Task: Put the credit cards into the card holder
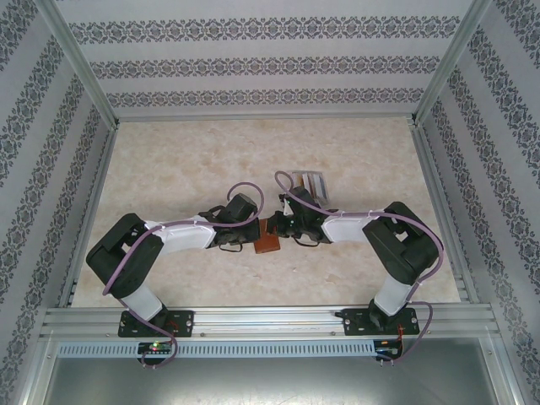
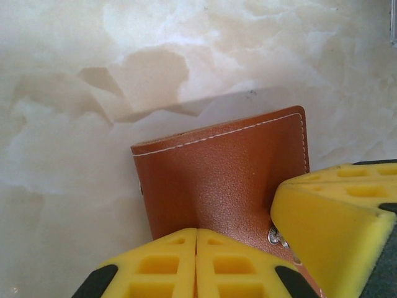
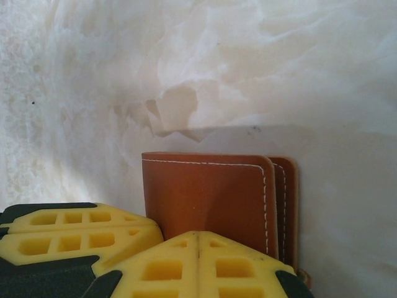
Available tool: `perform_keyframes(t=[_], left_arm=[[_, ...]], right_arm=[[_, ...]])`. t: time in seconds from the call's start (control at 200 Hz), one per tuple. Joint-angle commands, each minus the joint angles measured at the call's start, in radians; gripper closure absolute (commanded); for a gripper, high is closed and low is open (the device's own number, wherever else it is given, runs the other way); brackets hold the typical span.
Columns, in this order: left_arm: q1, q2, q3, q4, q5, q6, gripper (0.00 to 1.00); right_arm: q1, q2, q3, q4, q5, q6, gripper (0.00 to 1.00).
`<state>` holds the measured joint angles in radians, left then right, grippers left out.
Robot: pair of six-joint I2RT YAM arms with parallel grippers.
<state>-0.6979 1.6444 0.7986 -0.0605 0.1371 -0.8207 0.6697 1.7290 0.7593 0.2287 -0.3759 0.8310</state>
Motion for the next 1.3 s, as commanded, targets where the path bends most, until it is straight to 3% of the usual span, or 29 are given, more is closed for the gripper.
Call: perform_keyframes(t=[0.0,0.465,0.659,0.839,1.104,1.299], left_arm=[[0.013,0.047,-0.017,-0.021,-0.012,-0.024,0.93],[0.081,0.088,-0.074,0.068,0.105,-0.125,0.94],[0.122,0.1,-0.116,0.155,0.157,-0.167,0.94],[0.135,0.062,-0.113,0.145,0.17,-0.154,0.94],[0.176,-0.11,-0.086,-0.007,0.113,-0.092,0.93],[0.235,-0.235,-0.064,-0.117,0.087,-0.045,0.91]], right_arm=[[0.036,0.032,-0.021,-0.016,0.039,-0.037,1.0],[0.216,0.032,-0.145,-0.013,0.393,-0.297,1.0],[0.305,0.051,-0.232,0.11,0.528,-0.372,1.0],[0.304,0.092,-0.273,0.214,0.484,-0.387,1.0],[0.285,-0.033,-0.246,0.215,0.436,-0.398,0.8],[0.222,-0.222,-0.24,0.203,0.37,-0.352,0.69]])
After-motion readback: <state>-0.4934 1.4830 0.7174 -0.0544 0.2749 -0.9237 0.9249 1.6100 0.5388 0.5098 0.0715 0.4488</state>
